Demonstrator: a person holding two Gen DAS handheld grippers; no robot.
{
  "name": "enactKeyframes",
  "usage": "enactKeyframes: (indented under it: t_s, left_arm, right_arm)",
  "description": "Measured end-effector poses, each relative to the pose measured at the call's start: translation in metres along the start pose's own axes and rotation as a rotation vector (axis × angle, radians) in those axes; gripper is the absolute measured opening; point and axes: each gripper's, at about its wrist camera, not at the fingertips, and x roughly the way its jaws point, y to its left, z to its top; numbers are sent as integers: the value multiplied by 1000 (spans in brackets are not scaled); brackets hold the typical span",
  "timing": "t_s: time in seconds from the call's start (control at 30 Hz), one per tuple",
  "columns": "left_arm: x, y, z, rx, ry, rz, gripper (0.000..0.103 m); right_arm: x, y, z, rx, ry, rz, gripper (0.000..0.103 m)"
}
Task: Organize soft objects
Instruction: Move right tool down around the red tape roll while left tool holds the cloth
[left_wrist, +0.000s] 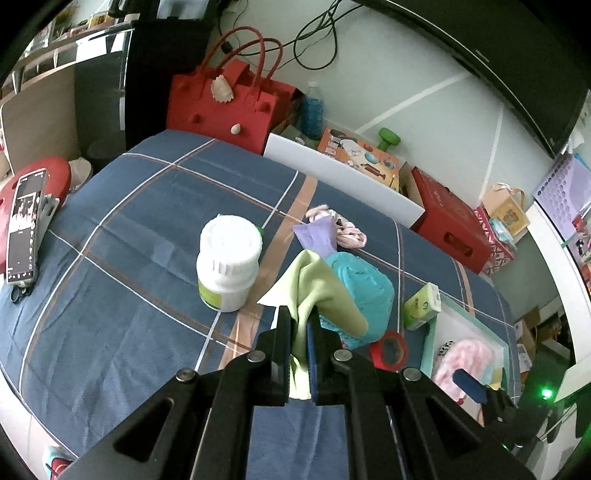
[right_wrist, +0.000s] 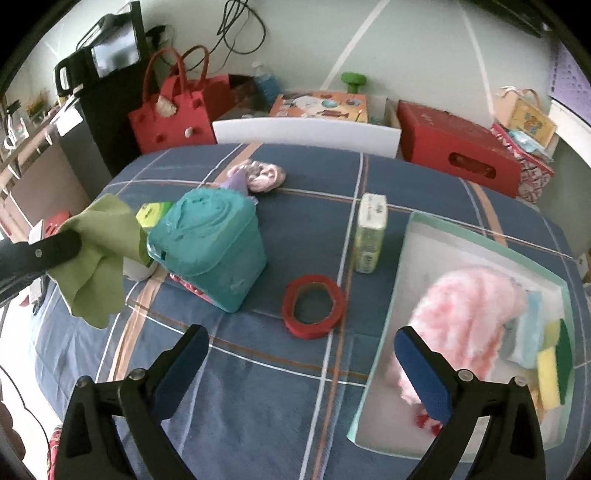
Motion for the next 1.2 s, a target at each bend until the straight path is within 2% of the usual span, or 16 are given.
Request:
enactKeyframes:
  t_s: [0.37, 0.57, 0.83, 1.2]
  left_arm:
    - [10, 2, -2, -14, 35, -6, 7]
    - [12, 2, -2, -16, 43, -5, 7]
    - [16, 4, -3, -19, 54, -3, 7]
    - [19, 4, -4, -18, 60, 0, 7]
  right_arm:
    - [41, -4, 3, 15, 78, 17, 96]
    - [55, -6, 4, 20, 98, 15, 84]
    - [75, -10, 6, 41, 121, 14, 80]
    - [86, -1, 8, -32, 126, -55, 57]
